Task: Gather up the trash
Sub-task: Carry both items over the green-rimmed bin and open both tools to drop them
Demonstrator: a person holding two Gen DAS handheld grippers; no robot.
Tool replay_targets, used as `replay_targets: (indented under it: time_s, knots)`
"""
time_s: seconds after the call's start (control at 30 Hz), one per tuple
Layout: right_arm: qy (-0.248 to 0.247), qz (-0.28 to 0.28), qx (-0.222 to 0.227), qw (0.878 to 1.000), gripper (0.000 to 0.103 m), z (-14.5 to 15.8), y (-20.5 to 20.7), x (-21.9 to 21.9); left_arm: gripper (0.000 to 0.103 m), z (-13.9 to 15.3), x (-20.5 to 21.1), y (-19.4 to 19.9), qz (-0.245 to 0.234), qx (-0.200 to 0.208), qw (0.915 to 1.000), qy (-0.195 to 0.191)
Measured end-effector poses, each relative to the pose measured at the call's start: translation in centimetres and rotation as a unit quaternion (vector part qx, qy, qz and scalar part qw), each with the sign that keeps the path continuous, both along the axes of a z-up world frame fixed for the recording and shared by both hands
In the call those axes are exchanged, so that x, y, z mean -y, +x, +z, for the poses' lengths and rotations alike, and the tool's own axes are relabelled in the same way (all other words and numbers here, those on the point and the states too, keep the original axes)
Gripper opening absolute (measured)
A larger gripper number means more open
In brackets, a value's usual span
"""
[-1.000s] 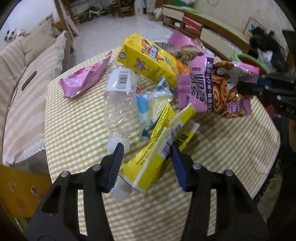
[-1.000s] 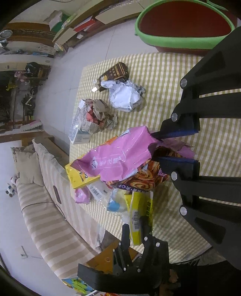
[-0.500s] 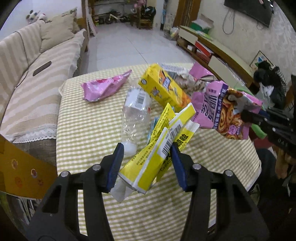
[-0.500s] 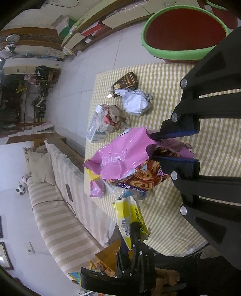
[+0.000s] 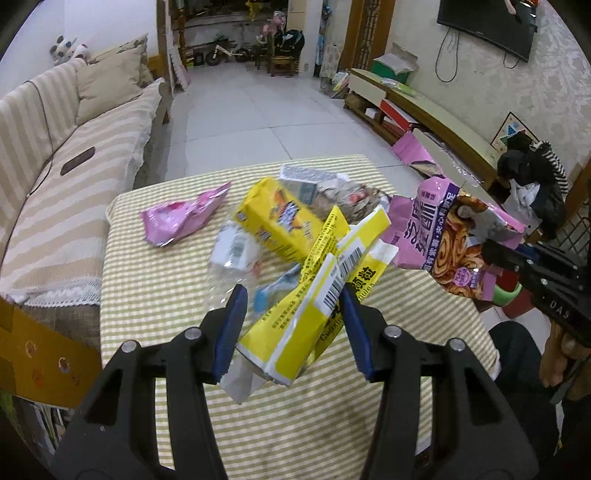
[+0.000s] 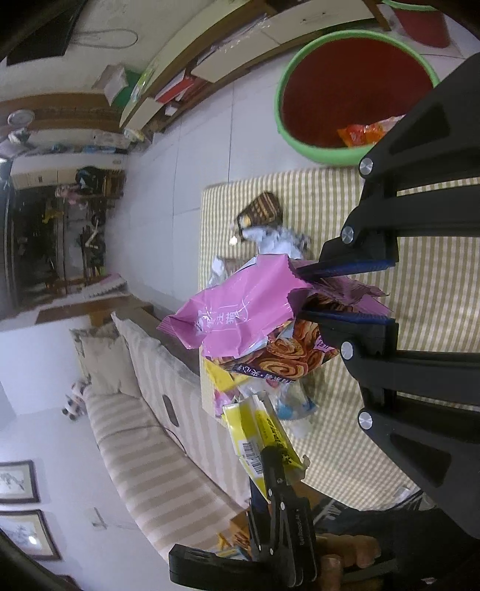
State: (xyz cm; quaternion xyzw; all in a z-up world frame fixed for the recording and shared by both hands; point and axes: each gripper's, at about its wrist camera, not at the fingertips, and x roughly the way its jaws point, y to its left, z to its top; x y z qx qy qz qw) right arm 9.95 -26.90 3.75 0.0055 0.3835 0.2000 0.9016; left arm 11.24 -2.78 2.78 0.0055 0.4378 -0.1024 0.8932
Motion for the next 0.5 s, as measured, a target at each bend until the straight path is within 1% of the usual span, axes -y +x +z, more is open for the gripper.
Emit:
replay_targets:
  time_s: [0.23,0.5]
  knots:
    - [0.008,-0.046,0.004,0.999,0.017,0.6,0.3,4.1,0.049,1.1,4.3,1.7,-0.025,0.011,0.9996,-0.002]
    - [0.013,-0.106,0.003,0.994,0.017,0.4,0.5,10.0,0.049,2.1,11.0,4.0,-0.075,0.015,0.997,-0.01]
